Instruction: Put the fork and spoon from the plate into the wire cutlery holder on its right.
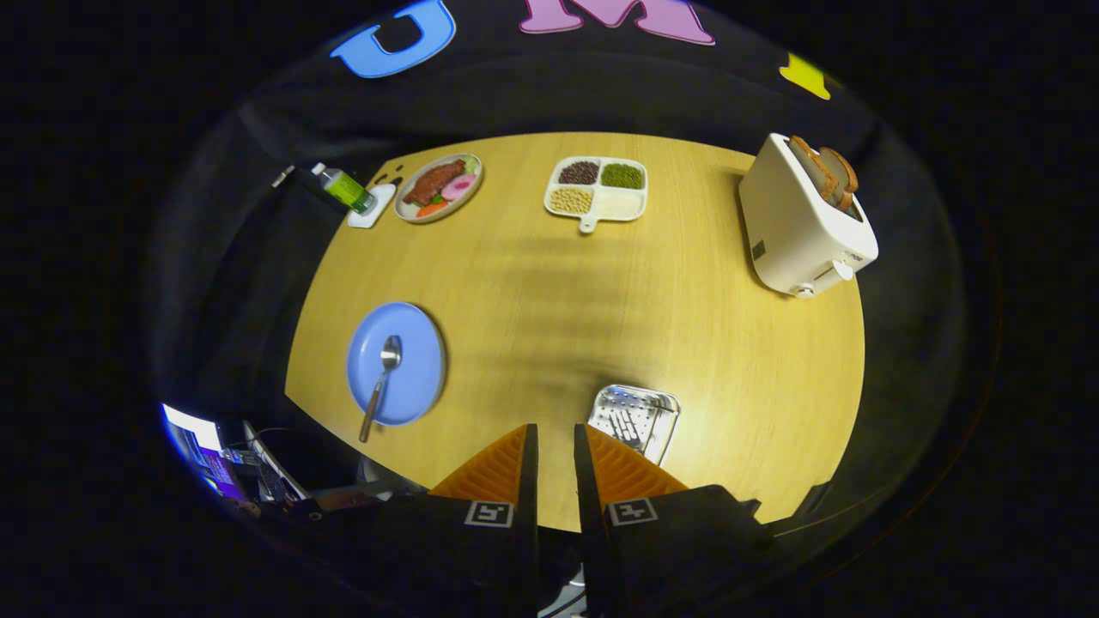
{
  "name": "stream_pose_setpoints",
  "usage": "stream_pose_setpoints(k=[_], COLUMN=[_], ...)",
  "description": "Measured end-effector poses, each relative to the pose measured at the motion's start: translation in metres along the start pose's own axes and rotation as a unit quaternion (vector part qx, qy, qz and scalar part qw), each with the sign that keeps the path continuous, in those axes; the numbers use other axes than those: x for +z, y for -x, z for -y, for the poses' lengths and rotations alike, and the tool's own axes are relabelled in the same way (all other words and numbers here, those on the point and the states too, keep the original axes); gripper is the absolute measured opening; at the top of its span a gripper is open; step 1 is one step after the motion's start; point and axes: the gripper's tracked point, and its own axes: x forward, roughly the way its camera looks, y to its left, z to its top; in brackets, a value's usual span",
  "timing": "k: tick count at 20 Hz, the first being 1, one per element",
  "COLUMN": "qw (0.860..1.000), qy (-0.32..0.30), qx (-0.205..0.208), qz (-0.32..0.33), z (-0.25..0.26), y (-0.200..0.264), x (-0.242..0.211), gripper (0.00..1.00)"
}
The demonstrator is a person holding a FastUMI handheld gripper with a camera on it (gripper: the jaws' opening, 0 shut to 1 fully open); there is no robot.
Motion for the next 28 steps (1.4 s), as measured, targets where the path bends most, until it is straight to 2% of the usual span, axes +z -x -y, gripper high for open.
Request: stream_pose_setpoints(k=[4,7,12,14,19,26,27,28], qw=[0.999,0.996,0.992,0.992,0.991,0.988,0.988,0.987], qy=[0.025,0.033,0.018,0.006,0.004,-0.018,-0.023,-0.032], qx=[0.040,0.077,0.110,0.106,0.063,0.035,0.038,0.041], qz=[0.016,-0.009,-0.055,-0.073,-0.121,-0.148,-0.151,-0.151], z=[-0.068,-0.129,-0.204,-0.218,-0.223,-0.227,-0.226,-0.227], y=[-0.013,-0.038,-0.097,-0.123,-0.181,-0.221,-0.223,-0.225], x=[-0.013,-0.036,-0.057,-0.061,-0.074,-0.089,-0.089,-0.089], gripper=[0.40,0.43,0.43,0.43,0.43,0.43,0.27,0.19])
